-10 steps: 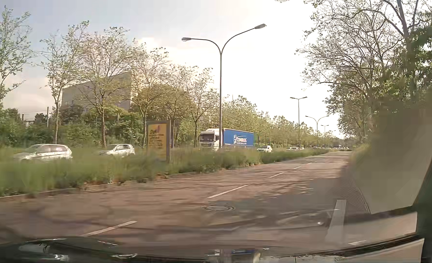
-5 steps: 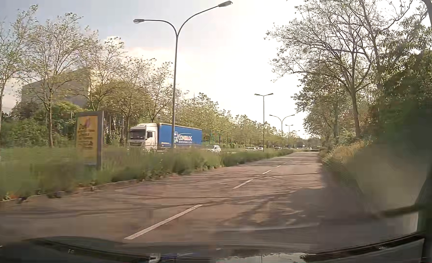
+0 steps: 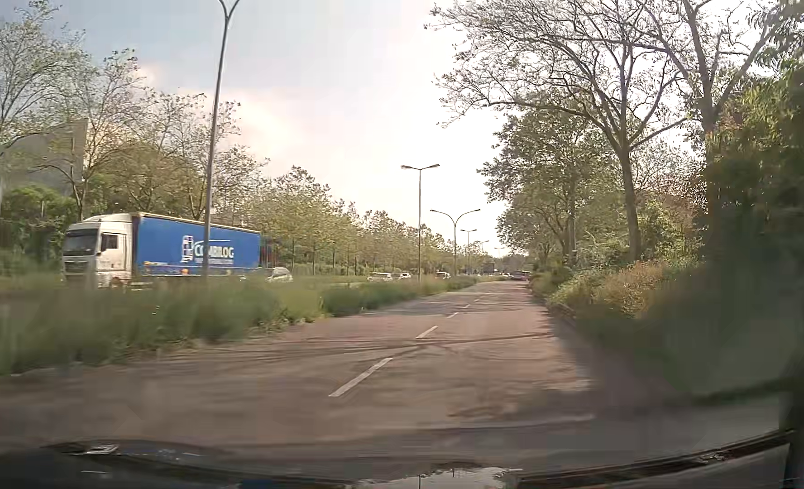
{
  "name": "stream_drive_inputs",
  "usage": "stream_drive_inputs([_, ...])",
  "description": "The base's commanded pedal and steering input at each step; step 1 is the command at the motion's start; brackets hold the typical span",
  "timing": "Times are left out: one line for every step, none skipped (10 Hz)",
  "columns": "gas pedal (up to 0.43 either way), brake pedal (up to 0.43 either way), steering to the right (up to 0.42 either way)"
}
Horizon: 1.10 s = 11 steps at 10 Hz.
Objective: Follow the waypoints while adhering to traffic rules and regulations
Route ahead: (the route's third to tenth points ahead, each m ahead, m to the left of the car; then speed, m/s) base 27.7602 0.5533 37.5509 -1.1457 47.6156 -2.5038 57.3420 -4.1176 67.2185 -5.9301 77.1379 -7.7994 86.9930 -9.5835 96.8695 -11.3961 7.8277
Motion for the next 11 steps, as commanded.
stream_drive_inputs([0.169,0.000,0.127])
stream_drive_inputs([0.169,0.000,0.114])
stream_drive_inputs([0.169,0.000,0.103])
stream_drive_inputs([0.169,0.000,0.083])
stream_drive_inputs([0.177,0.000,0.066])
stream_drive_inputs([0.177,0.000,0.054])
stream_drive_inputs([0.177,0.000,0.049])
stream_drive_inputs([0.177,0.000,0.047])
stream_drive_inputs([0.177,0.000,0.048])
stream_drive_inputs([0.177,0.000,0.046])
stream_drive_inputs([0.177,0.000,0.038])
